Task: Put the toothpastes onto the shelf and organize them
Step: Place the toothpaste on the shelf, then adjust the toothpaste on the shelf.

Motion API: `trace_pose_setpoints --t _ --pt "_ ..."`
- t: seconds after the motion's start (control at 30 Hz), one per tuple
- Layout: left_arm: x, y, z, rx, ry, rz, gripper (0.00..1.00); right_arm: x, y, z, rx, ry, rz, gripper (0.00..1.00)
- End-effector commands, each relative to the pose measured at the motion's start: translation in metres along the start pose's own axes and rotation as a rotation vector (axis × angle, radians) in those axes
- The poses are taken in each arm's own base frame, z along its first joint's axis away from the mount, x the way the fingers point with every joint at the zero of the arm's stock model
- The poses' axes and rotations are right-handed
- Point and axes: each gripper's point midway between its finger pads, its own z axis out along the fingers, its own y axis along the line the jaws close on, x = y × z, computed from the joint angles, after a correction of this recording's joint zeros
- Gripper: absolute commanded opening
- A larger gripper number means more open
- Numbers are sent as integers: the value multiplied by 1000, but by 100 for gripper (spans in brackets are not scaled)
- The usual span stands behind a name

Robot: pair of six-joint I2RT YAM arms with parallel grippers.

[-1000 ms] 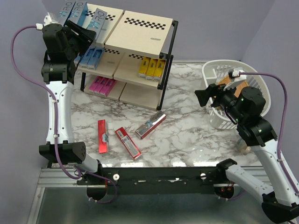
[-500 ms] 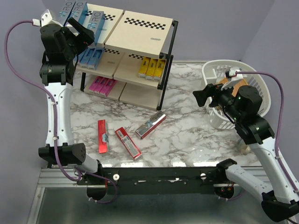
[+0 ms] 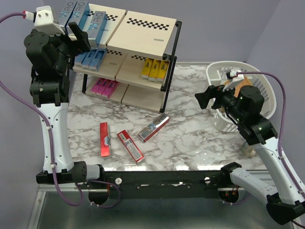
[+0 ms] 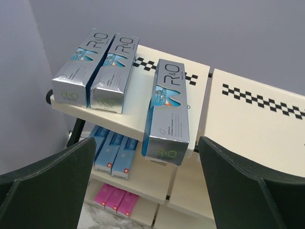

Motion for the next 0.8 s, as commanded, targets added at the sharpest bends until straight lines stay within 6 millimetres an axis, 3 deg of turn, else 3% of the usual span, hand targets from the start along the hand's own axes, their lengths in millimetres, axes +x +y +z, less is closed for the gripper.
trace_pose_setpoints --t 0.0,0.47,0.77 --pt "14 -4 7 66 37 144 99 5 1 2 -16 15 -19 100" --pt "42 -19 23 172 127 196 98 6 -1 5 -9 19 -23 100" --pt "49 -24 38 165 151 221 87 7 -3 7 2 20 -31 100"
